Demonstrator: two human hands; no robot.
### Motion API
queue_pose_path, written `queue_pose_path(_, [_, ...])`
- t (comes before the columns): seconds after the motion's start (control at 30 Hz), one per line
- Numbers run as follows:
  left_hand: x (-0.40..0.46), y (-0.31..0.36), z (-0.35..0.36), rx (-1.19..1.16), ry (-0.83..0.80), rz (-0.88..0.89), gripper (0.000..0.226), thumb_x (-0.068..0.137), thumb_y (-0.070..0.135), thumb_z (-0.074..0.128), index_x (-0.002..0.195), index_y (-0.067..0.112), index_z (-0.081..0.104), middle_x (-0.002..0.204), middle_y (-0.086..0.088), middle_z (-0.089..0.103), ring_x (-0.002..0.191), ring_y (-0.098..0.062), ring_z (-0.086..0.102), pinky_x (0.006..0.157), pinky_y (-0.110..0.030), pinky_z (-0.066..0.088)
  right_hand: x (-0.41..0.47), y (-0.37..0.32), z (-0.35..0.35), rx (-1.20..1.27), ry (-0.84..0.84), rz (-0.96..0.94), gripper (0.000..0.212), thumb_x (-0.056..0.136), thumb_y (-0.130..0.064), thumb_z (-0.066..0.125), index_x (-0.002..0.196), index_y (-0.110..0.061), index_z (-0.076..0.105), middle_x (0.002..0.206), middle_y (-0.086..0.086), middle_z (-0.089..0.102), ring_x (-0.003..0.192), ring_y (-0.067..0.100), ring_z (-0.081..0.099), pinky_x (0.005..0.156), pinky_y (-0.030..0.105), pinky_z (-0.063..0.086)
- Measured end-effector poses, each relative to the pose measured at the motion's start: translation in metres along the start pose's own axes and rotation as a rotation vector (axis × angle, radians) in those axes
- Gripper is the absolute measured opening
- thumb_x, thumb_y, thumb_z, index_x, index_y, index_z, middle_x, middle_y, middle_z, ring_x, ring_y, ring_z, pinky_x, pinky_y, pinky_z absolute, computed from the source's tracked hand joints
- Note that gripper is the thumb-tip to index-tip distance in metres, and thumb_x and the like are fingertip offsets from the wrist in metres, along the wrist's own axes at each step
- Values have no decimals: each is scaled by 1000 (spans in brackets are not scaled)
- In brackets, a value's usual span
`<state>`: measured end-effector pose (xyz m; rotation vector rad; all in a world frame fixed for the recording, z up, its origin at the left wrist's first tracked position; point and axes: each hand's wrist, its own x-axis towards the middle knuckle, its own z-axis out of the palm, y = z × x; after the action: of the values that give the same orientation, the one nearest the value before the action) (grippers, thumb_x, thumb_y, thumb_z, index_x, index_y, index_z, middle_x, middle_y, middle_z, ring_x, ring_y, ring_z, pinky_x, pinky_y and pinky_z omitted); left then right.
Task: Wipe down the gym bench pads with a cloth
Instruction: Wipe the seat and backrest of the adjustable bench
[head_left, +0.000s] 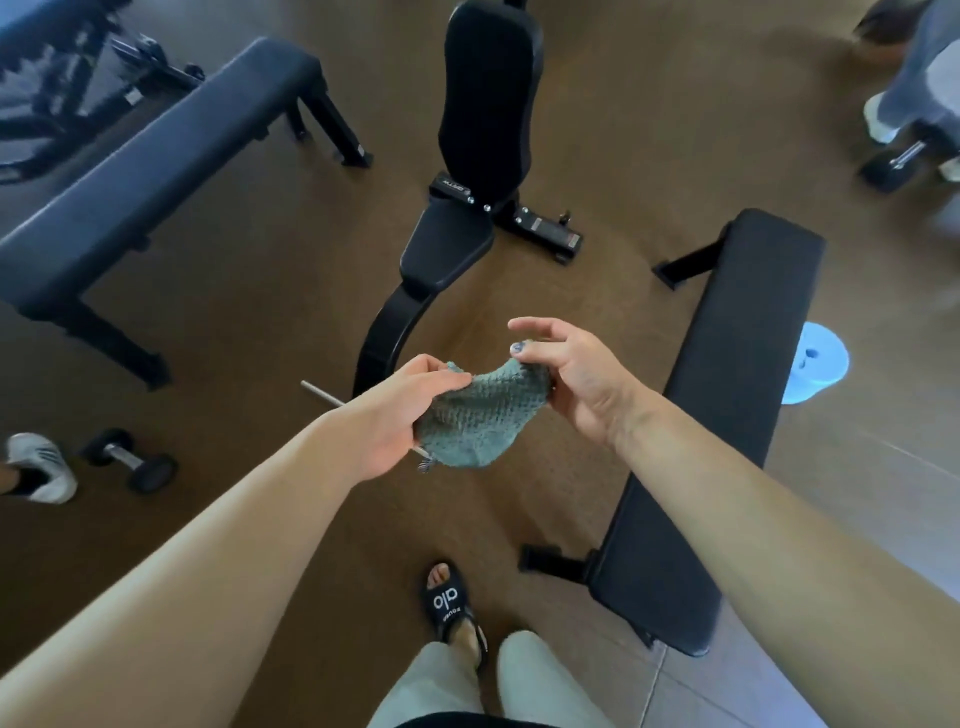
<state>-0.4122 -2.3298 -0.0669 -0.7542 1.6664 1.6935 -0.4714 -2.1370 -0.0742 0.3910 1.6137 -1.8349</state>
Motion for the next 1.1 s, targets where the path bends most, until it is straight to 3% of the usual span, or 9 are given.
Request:
queue_pose_path(0.07, [5, 9, -7, 144, 13, 10, 25, 97, 33, 67, 109, 17, 52, 116, -10, 65, 104, -27, 63, 85, -44, 51, 6, -4, -2, -28, 37, -31, 24, 93, 1, 63, 111, -13, 72, 91, 1, 69, 86, 17, 64, 74, 31, 54])
queue_pose_path(0.23, [20, 37, -24, 517, 94, 53, 40, 80, 22, 83, 111, 30, 59, 114, -2, 62, 102, -24, 65, 88, -42, 58, 20, -17, -19, -144, 73, -62, 33, 84, 10, 67, 110, -10, 73, 108, 9, 64, 105, 28, 62, 81, 36, 57])
queue_pose_path(0.33, [33, 58, -25, 848, 125, 189, 29, 84, 25, 79, 108, 22, 63, 104, 2, 62, 81, -13, 62, 59, -23, 46, 33, -31, -30, -498, 52, -117, 46, 75, 9, 72, 117, -11, 70, 114, 9, 65, 108, 26, 62, 81, 31, 54])
queue_pose_path(0.43, [51, 80, -25, 1039, 193, 304, 19, 90, 35, 75, 93, 19, 66, 88, 4, 60, 62, -11, 59, 50, -19, 39, 60, -50, -39, -894, 35, -139, 50, 71, 0, 78, 118, -15, 69, 118, 5, 64, 108, 22, 60, 85, 30, 49])
queue_pose_path(0.57, [86, 115, -26, 1307, 286, 420, 26, 96, 47, 64, 90, 22, 60, 93, 6, 45, 70, -10, 52, 56, -26, 34, 113, -74, -56, -1067, -2, -135, 33, 72, -13, 80, 104, -20, 73, 110, 2, 60, 92, 18, 59, 65, 24, 43])
queue_pose_path(0.67, [123, 143, -31, 1310, 290, 453, 20, 101, 43, 58, 93, 25, 60, 100, 5, 45, 73, -9, 48, 58, -26, 33, 162, -98, -74, -1119, -7, -181, 1, 83, -22, 74, 83, -21, 75, 96, 1, 66, 80, 14, 58, 57, 20, 37])
queue_pose_path(0.77, [160, 169, -35, 1275, 300, 452, 18, 103, 33, 57, 104, 21, 70, 101, 6, 49, 76, -9, 49, 61, -26, 36, 205, -126, -92, -1114, -40, -166, 13, 89, -30, 69, 81, -19, 71, 94, -6, 65, 80, 9, 57, 61, 22, 39])
queue_pose_path(0.93, [208, 208, -39, 1149, 326, 435, 10, 100, 24, 63, 92, 18, 64, 103, 3, 54, 88, -16, 57, 74, -27, 48, 256, -167, -110, -1003, -127, -96, 19, 90, -33, 69, 84, -16, 72, 84, 0, 69, 76, 13, 59, 64, 29, 45])
queue_pose_path(1.1, [236, 245, -49, 1176, 246, 279, 28, 104, 34, 56, 77, 28, 49, 78, 9, 57, 67, -10, 56, 53, -20, 36, 302, -193, -111, -1010, -126, -164, 28, 95, -34, 63, 83, -10, 67, 70, -3, 57, 65, 12, 49, 58, 29, 35])
